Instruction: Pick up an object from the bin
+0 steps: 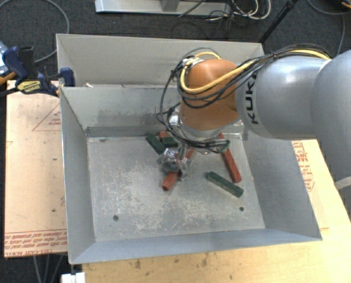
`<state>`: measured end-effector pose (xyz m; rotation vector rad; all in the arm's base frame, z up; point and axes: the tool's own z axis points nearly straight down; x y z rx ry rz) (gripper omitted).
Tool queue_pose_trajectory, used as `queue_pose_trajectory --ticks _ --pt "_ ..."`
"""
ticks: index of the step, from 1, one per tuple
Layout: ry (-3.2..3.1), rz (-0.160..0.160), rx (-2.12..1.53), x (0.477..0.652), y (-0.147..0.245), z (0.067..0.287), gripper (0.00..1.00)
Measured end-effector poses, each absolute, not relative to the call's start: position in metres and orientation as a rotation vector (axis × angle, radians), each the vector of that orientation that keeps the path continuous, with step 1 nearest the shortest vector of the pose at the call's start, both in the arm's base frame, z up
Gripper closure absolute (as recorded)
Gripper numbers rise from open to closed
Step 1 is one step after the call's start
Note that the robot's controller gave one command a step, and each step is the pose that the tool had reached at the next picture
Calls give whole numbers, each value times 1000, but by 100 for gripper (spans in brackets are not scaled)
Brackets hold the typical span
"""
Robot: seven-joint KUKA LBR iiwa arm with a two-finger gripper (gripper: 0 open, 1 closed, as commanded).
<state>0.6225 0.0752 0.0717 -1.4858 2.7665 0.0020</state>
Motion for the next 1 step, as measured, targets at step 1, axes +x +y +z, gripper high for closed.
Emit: queue_pose_trajectory --ticks 1 --pt "2767 -6 -1458 658 71 205 100"
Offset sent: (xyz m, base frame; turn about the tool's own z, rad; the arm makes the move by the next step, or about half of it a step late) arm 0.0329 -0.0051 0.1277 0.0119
